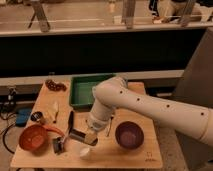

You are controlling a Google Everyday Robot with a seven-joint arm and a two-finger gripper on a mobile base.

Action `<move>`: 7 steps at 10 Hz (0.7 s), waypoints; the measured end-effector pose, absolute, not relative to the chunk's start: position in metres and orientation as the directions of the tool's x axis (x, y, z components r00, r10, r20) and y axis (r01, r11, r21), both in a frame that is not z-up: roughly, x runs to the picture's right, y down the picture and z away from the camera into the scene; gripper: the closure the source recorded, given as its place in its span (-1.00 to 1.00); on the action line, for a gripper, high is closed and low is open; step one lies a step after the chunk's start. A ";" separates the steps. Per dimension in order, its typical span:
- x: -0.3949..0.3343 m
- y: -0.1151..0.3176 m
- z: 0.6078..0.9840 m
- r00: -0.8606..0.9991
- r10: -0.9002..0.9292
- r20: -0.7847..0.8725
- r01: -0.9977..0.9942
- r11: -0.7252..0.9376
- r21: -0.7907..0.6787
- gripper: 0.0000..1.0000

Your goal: Place eraser in paper cup

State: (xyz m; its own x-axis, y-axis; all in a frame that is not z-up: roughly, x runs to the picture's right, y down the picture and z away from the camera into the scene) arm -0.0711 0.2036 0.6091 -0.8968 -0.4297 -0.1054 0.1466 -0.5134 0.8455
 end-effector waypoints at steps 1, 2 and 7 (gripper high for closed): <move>-0.070 0.202 0.608 -0.881 -0.458 -0.118 0.163 -0.528 0.833 1.00; -0.072 0.199 0.607 -0.875 -0.466 -0.132 0.166 -0.544 0.822 1.00; -0.077 0.176 0.637 -0.830 -0.514 -0.218 0.157 -0.590 0.792 1.00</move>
